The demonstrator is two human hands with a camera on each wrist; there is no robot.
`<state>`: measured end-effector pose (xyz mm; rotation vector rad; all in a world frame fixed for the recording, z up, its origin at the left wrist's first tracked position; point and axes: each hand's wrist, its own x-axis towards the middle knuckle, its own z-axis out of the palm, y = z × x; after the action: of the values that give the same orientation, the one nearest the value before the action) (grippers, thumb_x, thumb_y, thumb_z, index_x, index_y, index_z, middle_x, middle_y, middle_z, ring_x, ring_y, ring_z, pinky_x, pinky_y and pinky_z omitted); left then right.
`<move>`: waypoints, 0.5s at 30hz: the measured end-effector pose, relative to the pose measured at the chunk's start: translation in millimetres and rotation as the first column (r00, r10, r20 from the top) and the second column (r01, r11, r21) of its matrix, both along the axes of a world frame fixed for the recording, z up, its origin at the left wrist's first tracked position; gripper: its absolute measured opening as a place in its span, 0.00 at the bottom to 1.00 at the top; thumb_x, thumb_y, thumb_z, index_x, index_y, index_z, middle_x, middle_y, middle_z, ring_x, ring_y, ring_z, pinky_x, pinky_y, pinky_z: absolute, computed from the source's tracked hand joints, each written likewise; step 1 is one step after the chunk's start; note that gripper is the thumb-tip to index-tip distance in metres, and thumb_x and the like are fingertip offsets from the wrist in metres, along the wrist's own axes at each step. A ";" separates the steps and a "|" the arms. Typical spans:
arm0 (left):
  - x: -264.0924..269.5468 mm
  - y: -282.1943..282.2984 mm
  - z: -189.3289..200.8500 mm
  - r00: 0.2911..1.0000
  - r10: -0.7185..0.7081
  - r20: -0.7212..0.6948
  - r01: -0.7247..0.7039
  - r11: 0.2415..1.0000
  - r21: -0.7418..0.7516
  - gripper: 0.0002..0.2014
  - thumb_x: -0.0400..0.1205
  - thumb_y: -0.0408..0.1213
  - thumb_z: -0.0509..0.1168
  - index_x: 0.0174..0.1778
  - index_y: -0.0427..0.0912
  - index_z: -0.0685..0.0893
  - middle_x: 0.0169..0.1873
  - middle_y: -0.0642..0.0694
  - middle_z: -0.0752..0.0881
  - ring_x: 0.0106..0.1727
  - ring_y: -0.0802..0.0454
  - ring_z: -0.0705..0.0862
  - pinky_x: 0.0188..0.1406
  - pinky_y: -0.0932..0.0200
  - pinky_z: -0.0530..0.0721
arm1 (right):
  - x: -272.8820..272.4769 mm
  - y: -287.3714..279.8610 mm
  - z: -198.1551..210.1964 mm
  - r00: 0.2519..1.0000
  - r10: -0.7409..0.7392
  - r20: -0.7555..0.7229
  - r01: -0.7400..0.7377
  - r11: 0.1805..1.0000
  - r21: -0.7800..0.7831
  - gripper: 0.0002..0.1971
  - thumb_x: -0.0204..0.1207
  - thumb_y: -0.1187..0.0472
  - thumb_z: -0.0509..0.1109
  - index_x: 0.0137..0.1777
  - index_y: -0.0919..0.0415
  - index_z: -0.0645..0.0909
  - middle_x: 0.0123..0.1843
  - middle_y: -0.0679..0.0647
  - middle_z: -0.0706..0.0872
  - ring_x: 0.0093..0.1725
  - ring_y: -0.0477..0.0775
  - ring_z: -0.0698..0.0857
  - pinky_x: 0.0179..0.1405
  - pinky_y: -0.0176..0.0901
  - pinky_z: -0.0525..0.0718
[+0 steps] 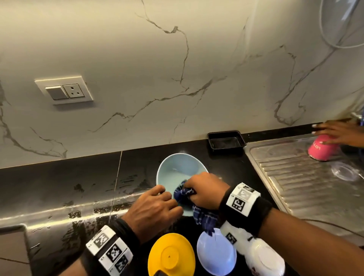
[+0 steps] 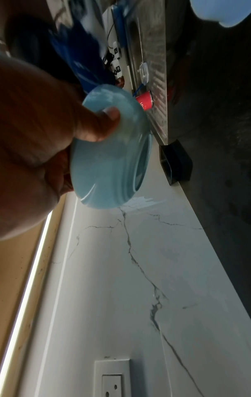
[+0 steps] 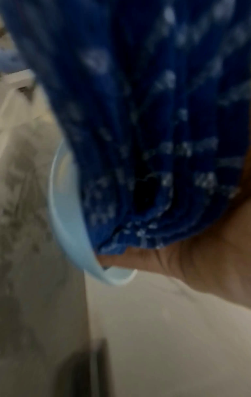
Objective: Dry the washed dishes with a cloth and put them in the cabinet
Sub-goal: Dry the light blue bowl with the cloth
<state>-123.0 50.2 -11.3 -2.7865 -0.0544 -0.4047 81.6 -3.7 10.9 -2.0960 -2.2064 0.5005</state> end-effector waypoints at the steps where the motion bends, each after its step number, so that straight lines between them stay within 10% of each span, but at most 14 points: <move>1: 1.2 0.0 -3.9 1.000 0.000 0.003 0.000 1.000 -0.003 0.10 0.84 0.36 0.60 0.40 0.52 0.82 0.34 0.53 0.84 0.35 0.49 0.81 0.48 0.54 0.81 | 1.4 -1.4 1.4 0.996 0.010 -0.091 -0.014 0.999 -0.042 0.10 0.73 0.63 0.68 0.52 0.55 0.87 0.49 0.57 0.90 0.50 0.62 0.85 0.42 0.45 0.80; 9: 14.5 2.7 -14.6 0.999 0.040 -0.026 -0.043 0.991 -0.125 0.10 0.83 0.43 0.58 0.42 0.54 0.84 0.39 0.56 0.89 0.36 0.52 0.85 0.46 0.56 0.83 | 86.8 -9.0 28.9 0.827 -0.011 -0.562 -0.170 0.948 -0.269 0.12 0.77 0.66 0.76 0.59 0.59 0.88 0.52 0.50 0.92 0.52 0.46 0.89 0.60 0.41 0.85; 15: 32.9 13.2 -32.7 0.993 0.114 -0.023 -0.116 0.959 -0.260 0.04 0.80 0.45 0.64 0.44 0.56 0.84 0.38 0.59 0.88 0.38 0.54 0.86 0.50 0.56 0.71 | 175.6 23.5 10.1 0.798 -0.156 -0.581 0.161 0.986 -0.044 0.14 0.76 0.67 0.77 0.57 0.48 0.90 0.49 0.45 0.92 0.50 0.45 0.90 0.58 0.41 0.84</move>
<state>-90.1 63.5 -44.0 -3.0239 -0.2863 -0.3811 257.2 19.9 21.0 -1.7701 -1.6586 0.9652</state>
